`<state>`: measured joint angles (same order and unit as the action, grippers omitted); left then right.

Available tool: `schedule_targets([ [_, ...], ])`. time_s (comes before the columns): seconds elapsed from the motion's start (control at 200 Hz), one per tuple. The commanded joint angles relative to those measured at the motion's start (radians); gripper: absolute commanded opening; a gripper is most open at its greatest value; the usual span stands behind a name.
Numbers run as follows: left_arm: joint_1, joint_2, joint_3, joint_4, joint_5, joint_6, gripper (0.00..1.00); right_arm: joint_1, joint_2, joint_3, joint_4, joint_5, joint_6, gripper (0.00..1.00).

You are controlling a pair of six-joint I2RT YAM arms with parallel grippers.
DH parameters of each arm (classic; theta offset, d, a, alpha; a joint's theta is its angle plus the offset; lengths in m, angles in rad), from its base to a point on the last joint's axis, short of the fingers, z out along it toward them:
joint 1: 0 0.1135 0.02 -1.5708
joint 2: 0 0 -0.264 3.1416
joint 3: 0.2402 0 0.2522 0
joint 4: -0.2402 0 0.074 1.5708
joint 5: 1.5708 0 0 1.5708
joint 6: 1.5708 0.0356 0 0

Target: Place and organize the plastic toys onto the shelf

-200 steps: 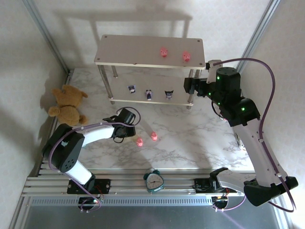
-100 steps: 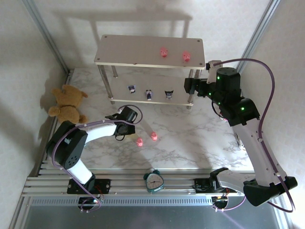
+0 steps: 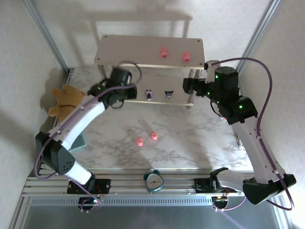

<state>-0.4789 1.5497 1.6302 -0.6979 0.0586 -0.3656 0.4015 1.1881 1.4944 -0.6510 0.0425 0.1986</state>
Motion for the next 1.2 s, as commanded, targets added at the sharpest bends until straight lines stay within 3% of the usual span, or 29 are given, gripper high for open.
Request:
schedule_targets([
  [0.0, 0.065, 0.03, 0.222, -0.179, 0.095, 0.107, 0.2, -0.007, 0.017, 0.033, 0.0, -0.034, 0.015, 0.98],
  [0.1, 0.143, 0.101, 0.426, -0.203, 0.197, 0.14, 0.21, -0.007, 0.023, 0.046, -0.002, -0.045, 0.019, 0.98],
  [0.32, 0.263, 0.319, 0.763, -0.321, 0.282, 0.2, 0.21, -0.007, 0.032, 0.072, -0.004, -0.054, 0.021, 0.98],
  [0.556, 0.326, 0.377, 0.781, -0.266, 0.318, 0.196, 0.2, -0.007, 0.037, 0.084, -0.001, -0.059, 0.025, 0.98],
  [0.936, 0.348, 0.389, 0.78, -0.253, 0.313, 0.206, 0.21, -0.005, 0.062, 0.092, 0.011, -0.096, 0.049, 0.97],
  [1.196, 0.353, 0.4, 0.78, -0.275, 0.281, 0.215, 0.36, -0.005, 0.052, 0.092, 0.014, -0.092, 0.056, 0.97],
])
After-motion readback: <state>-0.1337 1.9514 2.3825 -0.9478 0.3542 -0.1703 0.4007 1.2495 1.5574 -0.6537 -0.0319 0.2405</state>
